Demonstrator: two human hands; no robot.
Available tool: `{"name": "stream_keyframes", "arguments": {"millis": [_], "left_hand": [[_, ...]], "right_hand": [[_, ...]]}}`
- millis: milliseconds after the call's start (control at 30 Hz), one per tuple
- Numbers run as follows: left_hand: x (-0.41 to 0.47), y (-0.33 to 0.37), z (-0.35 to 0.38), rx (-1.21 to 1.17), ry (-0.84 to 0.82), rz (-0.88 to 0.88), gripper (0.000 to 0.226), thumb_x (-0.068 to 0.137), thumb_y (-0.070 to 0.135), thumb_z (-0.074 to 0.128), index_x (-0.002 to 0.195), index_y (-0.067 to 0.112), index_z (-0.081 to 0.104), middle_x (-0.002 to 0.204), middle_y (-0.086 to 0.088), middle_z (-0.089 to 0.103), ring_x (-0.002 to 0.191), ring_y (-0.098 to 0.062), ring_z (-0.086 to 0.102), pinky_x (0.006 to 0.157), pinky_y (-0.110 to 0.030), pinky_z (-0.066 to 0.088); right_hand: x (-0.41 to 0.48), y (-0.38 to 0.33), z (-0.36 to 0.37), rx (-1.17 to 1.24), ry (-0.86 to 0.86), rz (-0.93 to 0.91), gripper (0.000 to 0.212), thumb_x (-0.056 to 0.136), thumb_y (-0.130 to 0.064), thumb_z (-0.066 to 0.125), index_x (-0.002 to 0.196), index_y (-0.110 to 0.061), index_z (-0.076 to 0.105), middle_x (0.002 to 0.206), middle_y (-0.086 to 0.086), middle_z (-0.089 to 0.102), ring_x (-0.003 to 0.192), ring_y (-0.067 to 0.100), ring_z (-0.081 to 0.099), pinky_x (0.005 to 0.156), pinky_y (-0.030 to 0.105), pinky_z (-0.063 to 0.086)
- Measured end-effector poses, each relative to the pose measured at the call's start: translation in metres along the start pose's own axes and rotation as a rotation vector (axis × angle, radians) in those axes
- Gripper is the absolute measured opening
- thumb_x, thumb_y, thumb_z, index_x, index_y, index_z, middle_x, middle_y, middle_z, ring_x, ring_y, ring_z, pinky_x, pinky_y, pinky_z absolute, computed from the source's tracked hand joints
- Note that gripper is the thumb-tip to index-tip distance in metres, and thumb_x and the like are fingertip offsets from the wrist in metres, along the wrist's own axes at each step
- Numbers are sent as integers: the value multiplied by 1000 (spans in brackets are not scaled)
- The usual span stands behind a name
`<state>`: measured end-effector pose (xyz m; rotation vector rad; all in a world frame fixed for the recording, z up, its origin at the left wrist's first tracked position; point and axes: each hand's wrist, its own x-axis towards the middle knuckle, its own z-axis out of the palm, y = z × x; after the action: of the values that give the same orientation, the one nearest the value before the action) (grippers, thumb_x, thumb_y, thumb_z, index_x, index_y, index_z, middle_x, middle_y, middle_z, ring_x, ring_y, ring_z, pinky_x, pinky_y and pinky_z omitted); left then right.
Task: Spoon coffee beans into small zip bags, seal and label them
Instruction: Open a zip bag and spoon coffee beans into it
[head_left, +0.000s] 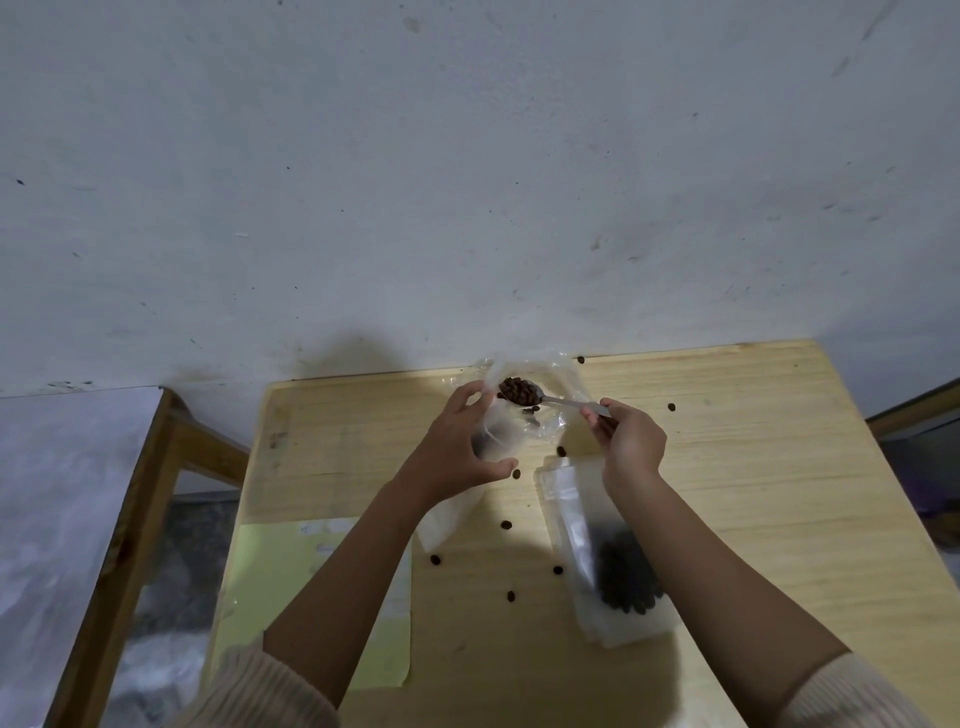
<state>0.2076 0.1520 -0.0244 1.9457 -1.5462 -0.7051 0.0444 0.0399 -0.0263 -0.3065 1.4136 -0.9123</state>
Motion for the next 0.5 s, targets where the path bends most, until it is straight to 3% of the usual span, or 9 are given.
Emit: {"name": "stream_keyframes", "arguments": {"millis": [167, 300, 500], "left_hand": [[2, 2, 8, 39, 60, -25, 87, 71, 28, 81, 141, 5, 34, 149, -5, 24, 129, -13, 34, 98, -18, 28], [4, 4, 13, 33, 73, -78, 89, 71, 30, 81, 141, 3, 33, 151, -8, 22, 139, -17, 24, 104, -23, 26], [3, 4, 14, 29, 82, -74, 87, 69, 32, 82, 137, 1, 38, 150, -14, 27, 141, -21, 19, 106, -22, 19]], "right_hand": [[-12, -22, -3, -71, -18, -180, 21, 84, 6, 44, 81, -3, 63, 70, 13, 62, 47, 11, 61, 55, 15, 52], [-29, -31, -9, -179, -64, -358, 24, 85, 3, 44, 73, -8, 61, 69, 10, 62, 56, 17, 59, 62, 22, 51], [-43, -27, -10, -337, -248, -510, 24, 89, 1, 48, 74, -9, 62, 82, 18, 65, 62, 19, 62, 64, 25, 55]]}}
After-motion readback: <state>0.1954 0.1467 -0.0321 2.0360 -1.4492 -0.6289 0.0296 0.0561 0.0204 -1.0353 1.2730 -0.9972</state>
